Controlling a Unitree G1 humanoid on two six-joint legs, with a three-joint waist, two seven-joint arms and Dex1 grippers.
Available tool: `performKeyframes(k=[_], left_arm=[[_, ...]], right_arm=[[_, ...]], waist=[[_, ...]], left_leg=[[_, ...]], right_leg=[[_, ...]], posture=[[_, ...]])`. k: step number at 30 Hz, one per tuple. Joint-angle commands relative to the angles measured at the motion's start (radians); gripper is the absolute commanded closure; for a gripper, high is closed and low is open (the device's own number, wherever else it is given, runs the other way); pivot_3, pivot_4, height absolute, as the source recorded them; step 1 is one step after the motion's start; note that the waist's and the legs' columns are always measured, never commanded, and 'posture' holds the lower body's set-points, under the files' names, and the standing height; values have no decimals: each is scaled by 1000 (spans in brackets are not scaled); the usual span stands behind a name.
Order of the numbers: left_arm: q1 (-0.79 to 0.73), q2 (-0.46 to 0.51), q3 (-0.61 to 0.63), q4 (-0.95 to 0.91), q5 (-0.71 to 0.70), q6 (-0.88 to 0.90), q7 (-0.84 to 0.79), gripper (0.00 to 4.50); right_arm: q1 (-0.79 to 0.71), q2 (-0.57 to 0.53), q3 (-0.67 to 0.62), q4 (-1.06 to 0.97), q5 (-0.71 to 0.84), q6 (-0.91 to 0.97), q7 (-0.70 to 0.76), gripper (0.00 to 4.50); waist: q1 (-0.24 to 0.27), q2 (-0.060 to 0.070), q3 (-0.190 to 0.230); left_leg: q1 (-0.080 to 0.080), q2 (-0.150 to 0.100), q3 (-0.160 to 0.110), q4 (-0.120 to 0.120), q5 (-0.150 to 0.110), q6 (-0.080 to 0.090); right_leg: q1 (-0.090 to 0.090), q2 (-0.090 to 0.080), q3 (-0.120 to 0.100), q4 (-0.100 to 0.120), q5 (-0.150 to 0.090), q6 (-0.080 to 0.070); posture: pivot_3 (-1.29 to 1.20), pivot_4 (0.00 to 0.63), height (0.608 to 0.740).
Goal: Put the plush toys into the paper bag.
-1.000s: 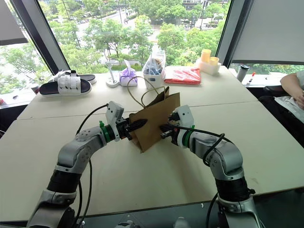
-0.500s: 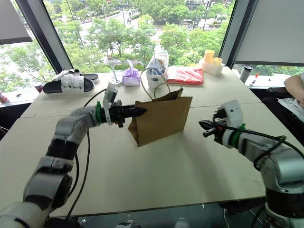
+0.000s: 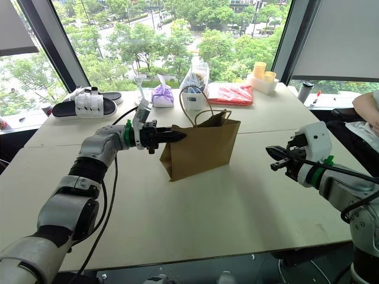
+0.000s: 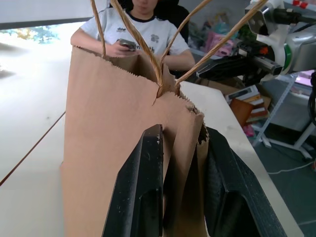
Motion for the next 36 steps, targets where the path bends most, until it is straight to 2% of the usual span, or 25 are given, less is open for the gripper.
performKeyframes(k=[1, 4, 5, 12, 18, 22, 30, 36], left_arm=[[-21, -1, -5, -6, 35, -42, 9, 3542], [-14, 2, 2, -5, 48, -48, 12, 4370], [-14, 3, 3, -5, 51, -50, 10, 4476], [-10, 8, 16, -15, 47, -73, -40, 4476], [-78, -6, 82, -11, -55, 7, -137, 4476], [-111, -3, 83, 44, -60, 23, -188, 4476], [-62, -10, -2, 256, 127, -340, -203, 4476], [-9, 16, -13, 319, 191, -415, -220, 4476]], right_arm=[[-19, -2, -9, -26, 20, -5, -16, 4500], [-30, -10, 4, -12, 29, -13, -15, 4500], [-33, -12, 7, -8, 30, -14, -15, 4500], [-54, -28, 23, 11, 28, -24, -10, 4500], [-55, -49, 10, 8, 34, -17, -2, 4500], [-49, -69, -3, 5, 37, -14, -1, 4500], [-30, -75, -5, -10, 46, -15, -4, 4500], [-44, -73, 21, 3, 40, -24, -4, 4500]], waist=[[-1, 0, 0], [-3, 0, 0], [-4, 0, 0], [-4, 0, 0], [-3, 0, 0], [-5, 0, 0], [-4, 0, 0], [0, 0, 0]], left_leg=[[0, 0, 0, 0, 0, 0], [0, 0, 0, 0, 0, 0], [0, 0, 0, 0, 0, 0], [0, 0, 0, 0, 0, 0], [0, 0, 0, 0, 0, 0], [0, 0, 0, 0, 0, 0], [1, 0, 0, 0, 0, 0], [0, 0, 0, 1, 0, 0]], right_leg=[[0, 0, 0, 0, 0, 0], [0, 0, 0, 0, 0, 0], [0, 0, 0, 0, 0, 0], [0, 0, 0, 0, 0, 0], [0, 0, 0, 0, 0, 0], [0, 0, 0, 0, 0, 0], [0, 0, 0, 1, 0, 0], [0, 0, 0, 1, 0, 0]], posture=[[0, 150, 740], [0, 150, 740], [0, 150, 740], [0, 150, 740], [0, 150, 740], [0, 150, 740], [0, 150, 740], [0, 150, 740]])
